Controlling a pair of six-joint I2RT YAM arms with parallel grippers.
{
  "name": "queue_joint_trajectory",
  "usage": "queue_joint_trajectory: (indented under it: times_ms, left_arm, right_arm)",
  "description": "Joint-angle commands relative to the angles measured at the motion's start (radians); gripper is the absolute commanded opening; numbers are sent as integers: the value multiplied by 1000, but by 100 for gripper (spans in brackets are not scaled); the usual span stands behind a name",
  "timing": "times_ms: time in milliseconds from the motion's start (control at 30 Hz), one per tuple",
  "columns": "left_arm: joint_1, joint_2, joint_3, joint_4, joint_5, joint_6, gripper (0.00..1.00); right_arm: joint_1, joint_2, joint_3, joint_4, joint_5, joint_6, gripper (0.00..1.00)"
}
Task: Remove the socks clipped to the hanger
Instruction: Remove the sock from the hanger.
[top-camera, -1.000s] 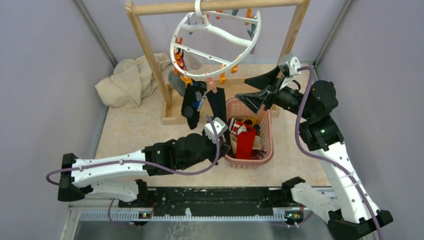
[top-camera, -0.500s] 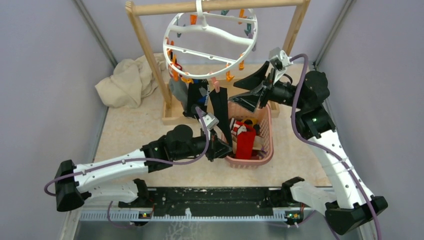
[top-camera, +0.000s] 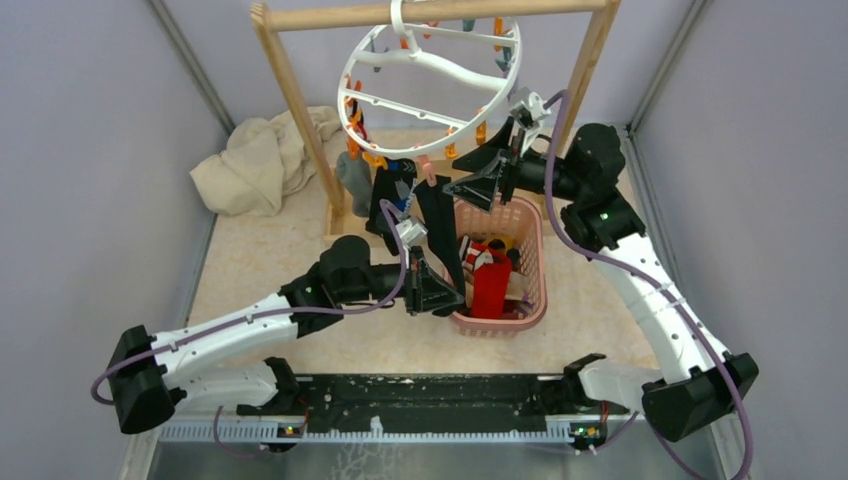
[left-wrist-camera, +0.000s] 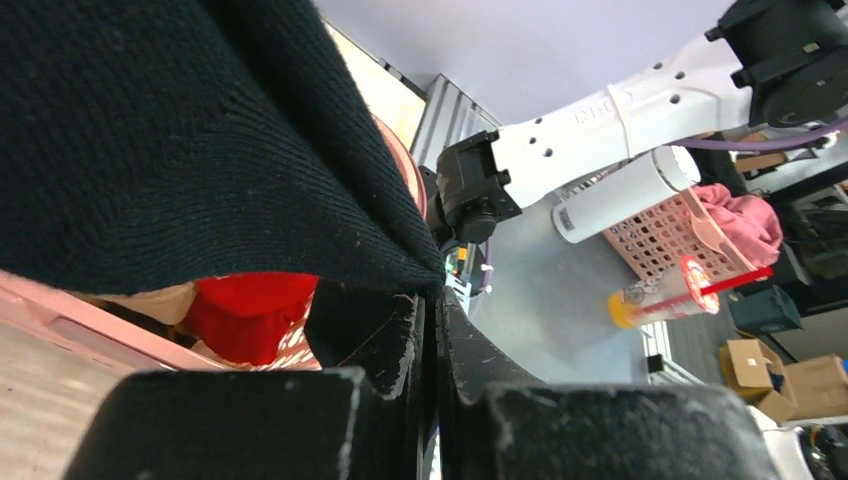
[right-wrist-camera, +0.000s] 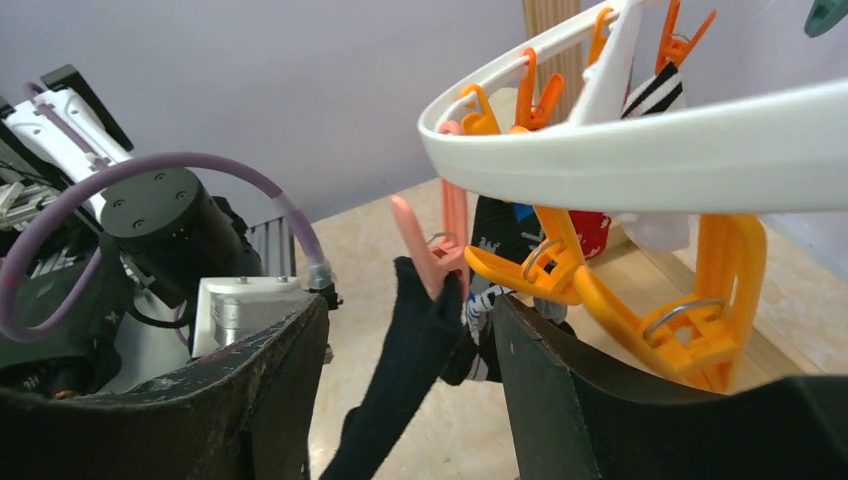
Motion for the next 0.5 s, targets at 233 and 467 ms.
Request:
queue_joint_trajectory:
  times_ms: [233,467]
  left_arm:
    - [53,21,-76,133,228,-101,8]
    - [55,47,-63,146,263,-97,8]
  right_arm:
    - [46,76,84,86,-19,-31,60]
    - [78,102,90,110,15,-41,62]
